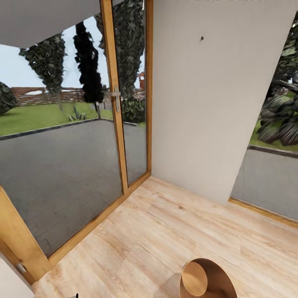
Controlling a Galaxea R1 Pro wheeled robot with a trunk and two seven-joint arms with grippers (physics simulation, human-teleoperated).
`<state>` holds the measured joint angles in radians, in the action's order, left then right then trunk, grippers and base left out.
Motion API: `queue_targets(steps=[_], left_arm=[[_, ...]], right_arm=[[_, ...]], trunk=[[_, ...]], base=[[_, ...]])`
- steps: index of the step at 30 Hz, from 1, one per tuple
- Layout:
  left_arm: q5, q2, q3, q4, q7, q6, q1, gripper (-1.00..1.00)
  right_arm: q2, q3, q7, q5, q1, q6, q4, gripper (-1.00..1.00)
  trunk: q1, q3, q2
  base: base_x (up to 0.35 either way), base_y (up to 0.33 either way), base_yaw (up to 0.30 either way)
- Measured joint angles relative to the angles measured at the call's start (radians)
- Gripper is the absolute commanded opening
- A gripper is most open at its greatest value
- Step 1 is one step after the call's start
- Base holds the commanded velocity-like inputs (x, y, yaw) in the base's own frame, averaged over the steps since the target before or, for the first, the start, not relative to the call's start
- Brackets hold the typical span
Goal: Put the three can of soda from the living room inside the tash can in the kitchen.
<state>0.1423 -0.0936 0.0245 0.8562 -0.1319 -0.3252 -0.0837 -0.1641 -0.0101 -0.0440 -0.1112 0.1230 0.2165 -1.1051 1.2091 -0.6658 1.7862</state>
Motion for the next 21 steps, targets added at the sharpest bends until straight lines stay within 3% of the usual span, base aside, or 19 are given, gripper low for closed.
queue_targets(steps=[15,21], left_arm=[[-0.001,0.001,0.0,-0.034,-0.001,0.0,0.001,1.0],[-0.001,0.002,0.0,-0.035,-0.002,0.0,0.001,1.0]], right_arm=[[0.001,0.001,-0.001,0.002,0.0,-0.001,0.007,-1.0],[0.001,0.001,0.0,0.003,0.0,-0.001,0.013,-1.0]], trunk=[[-0.058,0.058,-0.105],[-0.058,0.068,-0.105]], base=[[0.0,0.0,0.0],[0.0,0.0,0.0]])
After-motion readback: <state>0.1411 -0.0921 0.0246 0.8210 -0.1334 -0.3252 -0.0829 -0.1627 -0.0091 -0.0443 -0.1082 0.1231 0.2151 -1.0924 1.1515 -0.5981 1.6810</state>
